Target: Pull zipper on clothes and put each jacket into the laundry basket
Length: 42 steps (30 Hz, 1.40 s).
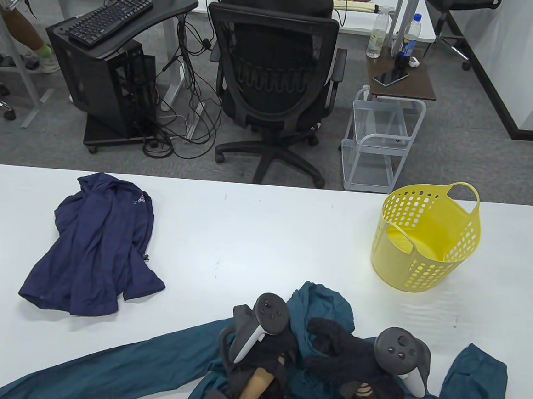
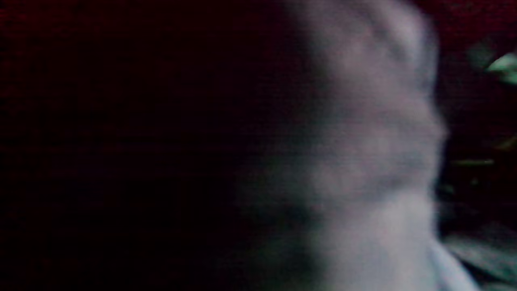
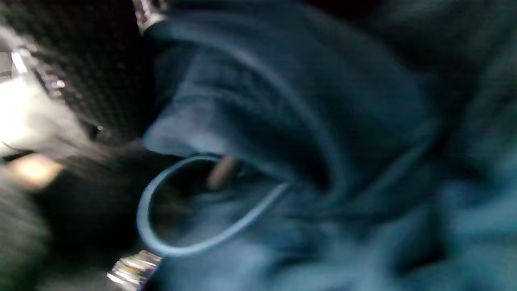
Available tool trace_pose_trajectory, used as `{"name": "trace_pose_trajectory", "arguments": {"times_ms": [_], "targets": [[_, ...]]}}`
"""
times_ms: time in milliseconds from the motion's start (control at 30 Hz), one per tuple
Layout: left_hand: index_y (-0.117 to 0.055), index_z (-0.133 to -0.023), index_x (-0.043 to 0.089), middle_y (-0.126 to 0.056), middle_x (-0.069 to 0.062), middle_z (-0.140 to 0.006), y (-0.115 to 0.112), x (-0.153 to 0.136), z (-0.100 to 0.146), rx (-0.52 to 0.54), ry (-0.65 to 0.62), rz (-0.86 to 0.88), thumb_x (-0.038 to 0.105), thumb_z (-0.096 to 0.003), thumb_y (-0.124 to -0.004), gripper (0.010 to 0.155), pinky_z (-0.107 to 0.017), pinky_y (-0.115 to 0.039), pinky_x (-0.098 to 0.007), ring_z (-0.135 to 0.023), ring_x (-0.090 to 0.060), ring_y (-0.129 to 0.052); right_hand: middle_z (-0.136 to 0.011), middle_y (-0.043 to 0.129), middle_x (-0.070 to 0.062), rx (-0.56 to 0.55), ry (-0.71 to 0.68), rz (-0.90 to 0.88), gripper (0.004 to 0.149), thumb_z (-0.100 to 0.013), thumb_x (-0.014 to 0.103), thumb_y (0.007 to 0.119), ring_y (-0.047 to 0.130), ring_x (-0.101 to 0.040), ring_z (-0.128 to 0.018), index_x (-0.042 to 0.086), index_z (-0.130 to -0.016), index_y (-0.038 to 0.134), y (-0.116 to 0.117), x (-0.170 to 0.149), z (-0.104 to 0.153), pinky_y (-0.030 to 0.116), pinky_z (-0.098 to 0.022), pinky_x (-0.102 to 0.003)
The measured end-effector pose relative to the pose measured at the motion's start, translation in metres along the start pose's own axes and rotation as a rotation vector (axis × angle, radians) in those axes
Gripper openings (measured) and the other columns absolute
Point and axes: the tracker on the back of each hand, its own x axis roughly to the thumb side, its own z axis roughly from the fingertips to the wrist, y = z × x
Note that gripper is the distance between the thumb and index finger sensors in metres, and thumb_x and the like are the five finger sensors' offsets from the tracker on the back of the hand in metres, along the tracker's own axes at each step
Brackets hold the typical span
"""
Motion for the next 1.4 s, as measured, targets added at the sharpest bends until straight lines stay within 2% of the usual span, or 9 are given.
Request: {"name": "trace_pose_trajectory", "arguments": {"times_ms": [133, 333, 633, 733, 800, 900, 1067, 1233, 1400], "targets": [[-0.089, -0.071, 0.031, -0.093, 0.010, -0.089, 0.015, -0.019, 0.003, 0.097, 0.022, 0.011, 0.056, -0.0366, -0.081, 0.043, -0.066, -0.051, -0.071, -0.097, -0.032, -0.076, -0.070, 0.095, 0.009, -0.082, 0.071, 0.018, 0.036, -0.047, 0.040, 0.089, 0.105, -0.015, -0.051, 0.036, -0.083, 0.090, -0.017, -0.007, 0.002, 0.078, -0.061, -0.050], [-0.086, -0.074, 0.045, -0.093, 0.017, -0.090, 0.048, -0.062, 0.013, 0.249, 0.030, 0.320, 0.061, -0.0374, -0.078, 0.041, -0.066, -0.054, -0.069, -0.096, -0.029, -0.079, -0.081, 0.089, 0.011, -0.314, 0.112, -0.501, 0.038, -0.051, 0.038, 0.080, 0.104, -0.017, -0.058, 0.040, -0.089, 0.079, -0.057, -0.046, -0.003, 0.077, -0.062, -0.050], [-0.072, -0.082, 0.061, -0.082, 0.027, -0.099, 0.079, -0.090, 0.007, 0.235, -0.110, 0.658, 0.063, -0.0420, -0.077, 0.040, -0.071, -0.046, -0.069, -0.107, -0.023, -0.066, -0.097, 0.079, 0.012, -0.234, 0.184, -0.900, 0.037, -0.059, 0.033, 0.067, 0.093, -0.019, -0.080, 0.045, -0.094, 0.066, -0.056, -0.073, -0.069, 0.066, -0.070, -0.054], [-0.076, -0.091, 0.042, -0.082, 0.007, -0.102, 0.062, -0.102, -0.008, 0.256, 0.179, 0.458, 0.057, -0.0378, -0.080, 0.055, -0.065, -0.045, -0.073, -0.102, -0.039, -0.062, -0.111, 0.062, -0.003, -0.167, 0.560, -0.784, 0.042, -0.057, 0.032, 0.068, 0.076, -0.036, -0.093, 0.031, -0.099, 0.061, -0.035, -0.092, -0.077, 0.060, -0.068, -0.059], [-0.062, -0.101, 0.037, -0.064, 0.002, -0.113, 0.054, -0.106, -0.012, 0.122, 0.264, 0.241, 0.063, -0.0382, -0.075, 0.069, -0.066, -0.038, -0.074, -0.106, -0.044, -0.044, -0.117, 0.041, -0.017, -0.102, 0.695, -0.615, 0.061, -0.055, 0.039, 0.072, 0.059, -0.051, -0.097, 0.019, -0.107, 0.047, -0.025, -0.097, -0.076, 0.054, -0.067, -0.065], [-0.066, -0.100, 0.039, -0.065, 0.002, -0.113, 0.051, -0.107, -0.012, 0.099, 0.250, 0.096, 0.063, -0.0402, -0.072, 0.064, -0.065, -0.037, -0.075, -0.106, -0.044, -0.044, -0.118, 0.038, -0.016, 0.022, 0.672, -0.382, 0.065, -0.056, 0.048, 0.069, 0.056, -0.050, -0.099, 0.019, -0.109, 0.046, -0.024, -0.093, -0.072, 0.056, -0.068, -0.062], [-0.073, -0.097, 0.041, -0.069, 0.003, -0.113, 0.053, -0.094, -0.005, 0.036, 0.220, 0.043, 0.059, -0.0417, -0.072, 0.058, -0.066, -0.031, -0.076, -0.107, -0.045, -0.043, -0.117, 0.046, -0.015, -0.032, 0.567, -0.223, 0.063, -0.054, 0.047, 0.073, 0.056, -0.052, -0.098, 0.018, -0.107, 0.057, -0.034, -0.063, -0.063, 0.056, -0.066, -0.062], [-0.077, -0.093, 0.043, -0.076, 0.005, -0.108, 0.070, -0.075, 0.025, 0.183, 0.162, -0.134, 0.053, -0.0431, -0.073, 0.051, -0.066, -0.034, -0.075, -0.105, -0.041, -0.054, -0.109, 0.068, -0.012, -0.053, 0.387, -0.009, 0.054, -0.053, 0.046, 0.076, 0.074, -0.046, -0.088, 0.020, -0.101, 0.072, -0.041, -0.027, -0.033, 0.066, -0.061, -0.057], [-0.080, -0.091, 0.043, -0.088, 0.009, -0.098, 0.059, -0.061, 0.038, 0.092, 0.037, -0.298, 0.046, -0.0448, -0.075, 0.046, -0.068, -0.051, -0.070, -0.093, -0.032, -0.079, -0.092, 0.090, -0.008, 0.259, 0.318, 0.136, 0.046, -0.053, 0.049, 0.077, 0.095, -0.036, -0.066, 0.024, -0.091, 0.086, -0.009, -0.016, -0.011, 0.079, -0.048, -0.049]]}}
